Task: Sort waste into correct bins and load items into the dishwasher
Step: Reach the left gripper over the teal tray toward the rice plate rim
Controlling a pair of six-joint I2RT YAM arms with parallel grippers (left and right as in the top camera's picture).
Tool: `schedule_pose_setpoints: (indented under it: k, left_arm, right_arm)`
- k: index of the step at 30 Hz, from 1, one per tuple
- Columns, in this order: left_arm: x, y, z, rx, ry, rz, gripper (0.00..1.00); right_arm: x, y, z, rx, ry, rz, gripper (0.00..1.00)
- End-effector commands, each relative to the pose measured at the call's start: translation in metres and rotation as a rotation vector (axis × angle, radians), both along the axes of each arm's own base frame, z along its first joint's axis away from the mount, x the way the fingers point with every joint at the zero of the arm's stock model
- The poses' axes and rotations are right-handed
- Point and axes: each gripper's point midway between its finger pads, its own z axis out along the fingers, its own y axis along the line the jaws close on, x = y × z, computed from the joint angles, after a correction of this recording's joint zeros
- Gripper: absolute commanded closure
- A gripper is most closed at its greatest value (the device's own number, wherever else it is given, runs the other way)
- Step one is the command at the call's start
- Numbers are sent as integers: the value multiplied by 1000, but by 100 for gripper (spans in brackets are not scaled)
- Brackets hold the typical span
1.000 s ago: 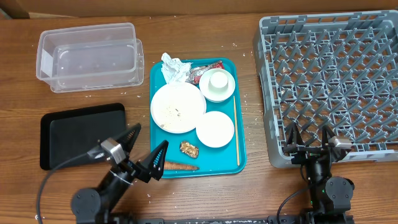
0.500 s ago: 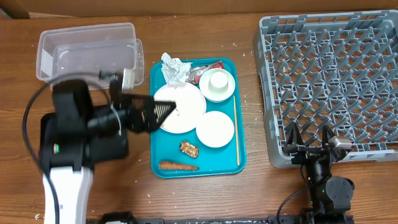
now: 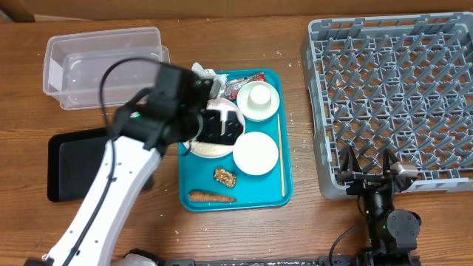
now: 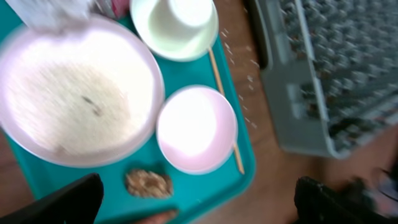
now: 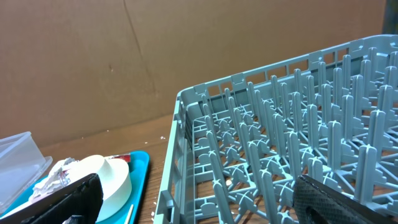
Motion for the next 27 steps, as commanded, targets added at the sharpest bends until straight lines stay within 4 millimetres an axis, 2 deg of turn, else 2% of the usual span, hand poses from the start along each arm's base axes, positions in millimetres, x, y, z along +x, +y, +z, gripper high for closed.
schedule_pose_setpoints:
  k: [1,4,7,9,20,23,27]
  left_arm:
    - [38,5,4,192,-139,87,0]
    - [47,-9,-1,181,-161,63,0]
    - [61,-10,-8,204,-184,82,0]
    - [71,-5,-17,213,-161,172,0]
    - [89,-16,-98,278,-7,205,0]
    - [88,-11,-111,312,21,206,0]
    - [86,5,-113,373,31,235,0]
  right_arm:
    - [0,-1,-2,-3,-3,-9,0]
    - [0,-1,-2,-3,-3,-9,0]
    - [0,-1,-2,-3,-3,-9,0]
    - [0,-1,-2,-3,-3,-9,0]
    - [0,-1,-2,-3,-3,-9,0]
    - [0,-1,-2,-3,-3,-9,0]
    - [0,-1,-2,-3,-3,-9,0]
